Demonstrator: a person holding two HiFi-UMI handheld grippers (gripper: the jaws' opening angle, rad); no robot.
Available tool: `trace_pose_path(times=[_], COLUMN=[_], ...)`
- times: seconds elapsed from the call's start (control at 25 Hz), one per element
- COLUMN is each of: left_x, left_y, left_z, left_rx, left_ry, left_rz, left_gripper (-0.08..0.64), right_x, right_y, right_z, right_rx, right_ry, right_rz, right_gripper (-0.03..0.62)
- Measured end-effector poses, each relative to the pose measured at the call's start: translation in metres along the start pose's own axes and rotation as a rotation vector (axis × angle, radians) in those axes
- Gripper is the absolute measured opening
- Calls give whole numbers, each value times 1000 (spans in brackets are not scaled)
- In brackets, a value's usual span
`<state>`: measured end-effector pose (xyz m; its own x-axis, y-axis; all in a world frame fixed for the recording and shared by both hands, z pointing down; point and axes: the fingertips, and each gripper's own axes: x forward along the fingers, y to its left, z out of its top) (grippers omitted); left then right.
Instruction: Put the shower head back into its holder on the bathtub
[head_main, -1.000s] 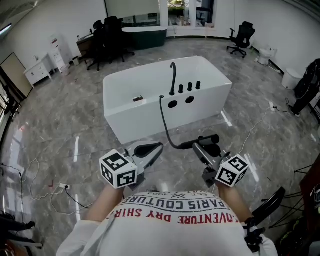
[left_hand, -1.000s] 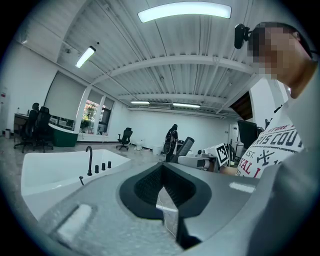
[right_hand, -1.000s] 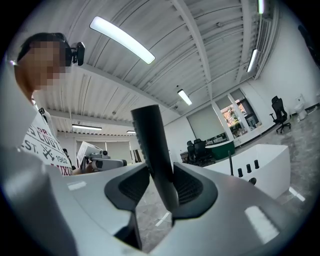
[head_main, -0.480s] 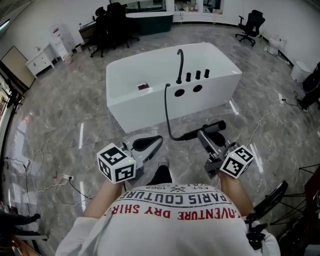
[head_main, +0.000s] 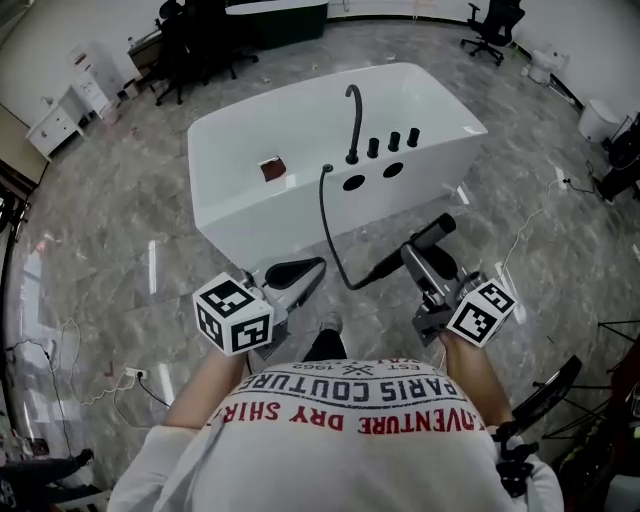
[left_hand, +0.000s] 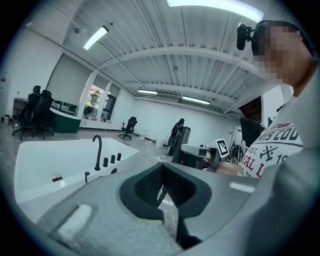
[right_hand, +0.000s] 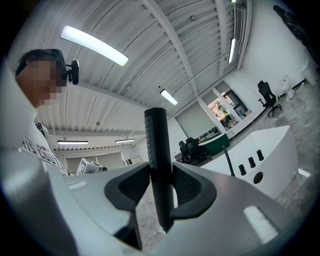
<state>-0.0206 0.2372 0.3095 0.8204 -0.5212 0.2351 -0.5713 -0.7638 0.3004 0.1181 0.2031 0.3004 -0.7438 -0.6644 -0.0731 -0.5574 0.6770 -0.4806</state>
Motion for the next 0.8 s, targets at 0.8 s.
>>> trace_pose_path(times=[0.8], left_x=[61], left_y=[220], left_z=[57], left_rx=[-31], left_ry=[-34], left_rz=[-153], left_gripper=[2], right_x=[207], right_y=[-96], right_z=[72], right_rx=[11], right_ry=[-10], right_rz=[-56], right_gripper=[138])
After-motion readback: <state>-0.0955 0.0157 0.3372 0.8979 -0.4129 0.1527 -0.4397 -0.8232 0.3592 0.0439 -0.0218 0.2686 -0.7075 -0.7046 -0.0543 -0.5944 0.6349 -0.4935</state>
